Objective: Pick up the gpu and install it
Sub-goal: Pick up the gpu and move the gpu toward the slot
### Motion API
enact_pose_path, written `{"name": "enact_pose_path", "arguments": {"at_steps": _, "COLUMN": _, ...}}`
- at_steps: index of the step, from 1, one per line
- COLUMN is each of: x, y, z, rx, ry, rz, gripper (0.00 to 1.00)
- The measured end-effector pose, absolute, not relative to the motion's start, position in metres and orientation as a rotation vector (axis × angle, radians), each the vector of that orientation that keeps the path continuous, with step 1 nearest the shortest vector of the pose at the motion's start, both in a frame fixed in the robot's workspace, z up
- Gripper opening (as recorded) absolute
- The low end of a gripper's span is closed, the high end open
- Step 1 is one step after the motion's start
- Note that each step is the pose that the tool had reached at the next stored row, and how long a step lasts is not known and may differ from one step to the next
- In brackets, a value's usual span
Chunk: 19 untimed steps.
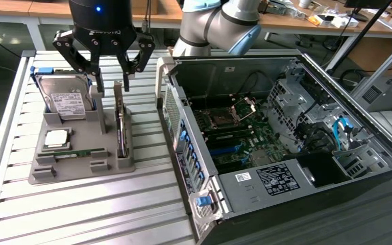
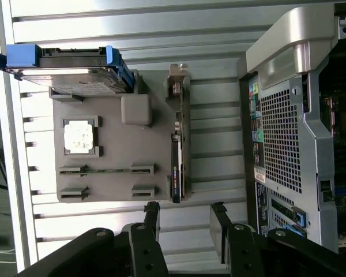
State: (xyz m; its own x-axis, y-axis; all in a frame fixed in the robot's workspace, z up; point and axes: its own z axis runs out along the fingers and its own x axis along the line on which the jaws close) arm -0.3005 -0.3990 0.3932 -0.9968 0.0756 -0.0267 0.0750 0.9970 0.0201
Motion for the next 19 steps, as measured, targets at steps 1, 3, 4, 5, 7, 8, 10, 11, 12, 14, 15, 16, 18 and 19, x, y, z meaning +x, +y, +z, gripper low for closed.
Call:
{"name": "enact_pose_path", "arguments": {"at_steps": 1, "x": -0.3005, "y": -0.399, "z": 0.3932, "rx": 0.117, "ry": 3.112, "rz": 0.03, "gripper": 0.48}}
{"name": "enact_pose_path", "arguments": {"at_steps": 3, "x": -0.3005, "y": -0.399, "z": 0.3931, "rx": 0.117, "ry": 3.112, "rz": 0.03, "gripper": 0.48}}
{"name": "enact_pose_path", "arguments": {"at_steps": 4, "x": -0.3005, "y": -0.3989, "z": 0.3929, "rx": 0.117, "ry": 3.112, "rz": 0.03, "gripper": 0.48}}
{"name": "enact_pose_path", "arguments": {"at_steps": 5, "x": -0.3005, "y": -0.399, "z": 0.3926, "rx": 0.117, "ry": 3.112, "rz": 0.03, "gripper": 0.48}}
{"name": "enact_pose_path", "arguments": {"at_steps": 7, "x": -0.3005, "y": -0.399, "z": 0.3919, "rx": 0.117, "ry": 3.112, "rz": 0.03, "gripper": 0.48}}
{"name": "enact_pose_path", "arguments": {"at_steps": 8, "x": -0.3005, "y": -0.399, "z": 0.3916, "rx": 0.117, "ry": 3.112, "rz": 0.03, "gripper": 0.48}}
{"name": "enact_pose_path", "arguments": {"at_steps": 10, "x": -0.3005, "y": -0.399, "z": 0.3908, "rx": 0.117, "ry": 3.112, "rz": 0.03, "gripper": 0.48}}
{"name": "enact_pose_path", "arguments": {"at_steps": 11, "x": -0.3006, "y": -0.399, "z": 0.3903, "rx": 0.117, "ry": 3.112, "rz": 0.03, "gripper": 0.48}}
{"name": "enact_pose_path", "arguments": {"at_steps": 12, "x": -0.3006, "y": -0.3989, "z": 0.3898, "rx": 0.117, "ry": 3.112, "rz": 0.03, "gripper": 0.48}}
{"name": "enact_pose_path", "arguments": {"at_steps": 14, "x": -0.3006, "y": -0.3989, "z": 0.3892, "rx": 0.117, "ry": 3.112, "rz": 0.03, "gripper": 0.48}}
{"name": "enact_pose_path", "arguments": {"at_steps": 15, "x": -0.3006, "y": -0.399, "z": 0.3889, "rx": 0.117, "ry": 3.112, "rz": 0.03, "gripper": 0.48}}
{"name": "enact_pose_path", "arguments": {"at_steps": 16, "x": -0.3006, "y": -0.399, "z": 0.3887, "rx": 0.117, "ry": 3.112, "rz": 0.03, "gripper": 0.48}}
{"name": "enact_pose_path", "arguments": {"at_steps": 18, "x": -0.3006, "y": -0.399, "z": 0.3884, "rx": 0.117, "ry": 3.112, "rz": 0.03, "gripper": 0.48}}
{"name": "enact_pose_path", "arguments": {"at_steps": 19, "x": -0.3006, "y": -0.399, "z": 0.3881, "rx": 0.117, "ry": 3.112, "rz": 0.03, "gripper": 0.48}}
